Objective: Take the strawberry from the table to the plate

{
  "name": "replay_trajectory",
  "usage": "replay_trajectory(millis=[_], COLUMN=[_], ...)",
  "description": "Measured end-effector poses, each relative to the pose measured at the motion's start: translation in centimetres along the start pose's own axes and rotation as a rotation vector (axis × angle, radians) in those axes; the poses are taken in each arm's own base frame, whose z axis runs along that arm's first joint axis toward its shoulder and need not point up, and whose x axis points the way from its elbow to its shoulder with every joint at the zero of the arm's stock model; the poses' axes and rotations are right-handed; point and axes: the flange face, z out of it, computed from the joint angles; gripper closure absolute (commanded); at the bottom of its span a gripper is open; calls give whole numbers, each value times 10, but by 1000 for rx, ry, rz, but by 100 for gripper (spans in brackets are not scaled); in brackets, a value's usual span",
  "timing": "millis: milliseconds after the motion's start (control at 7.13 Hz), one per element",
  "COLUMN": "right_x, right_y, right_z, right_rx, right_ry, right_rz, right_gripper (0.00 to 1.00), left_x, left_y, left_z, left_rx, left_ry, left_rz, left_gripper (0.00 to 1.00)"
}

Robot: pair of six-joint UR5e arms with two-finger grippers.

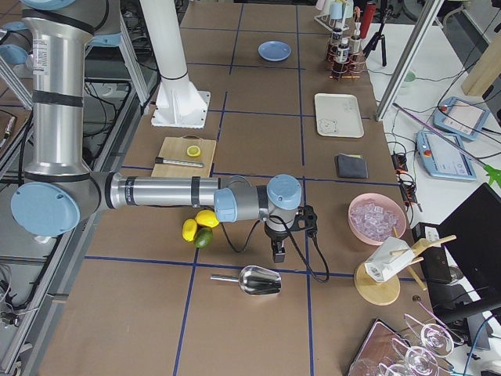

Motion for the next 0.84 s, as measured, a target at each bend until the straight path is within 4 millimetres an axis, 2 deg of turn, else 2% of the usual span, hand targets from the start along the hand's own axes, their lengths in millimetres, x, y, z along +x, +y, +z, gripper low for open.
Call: replay_trajectory(millis=[280, 561, 841], right_x=[-22, -42, -48], right_y=[-24, -49, -55], right_z=[-21, -40, -47], right_rx=[59, 124, 185], right_ry=[3, -4, -14], right_rz=[-47, -35, -46], right_gripper=[0, 0, 0], left_x=[14, 29, 41], left_y=[-14, -29, -43], left_z=[-10, -24, -32], left_rx=[75, 228, 404], left_ry=[-7, -35, -54], left_rz=[93, 265, 441], left_gripper=[0, 0, 0])
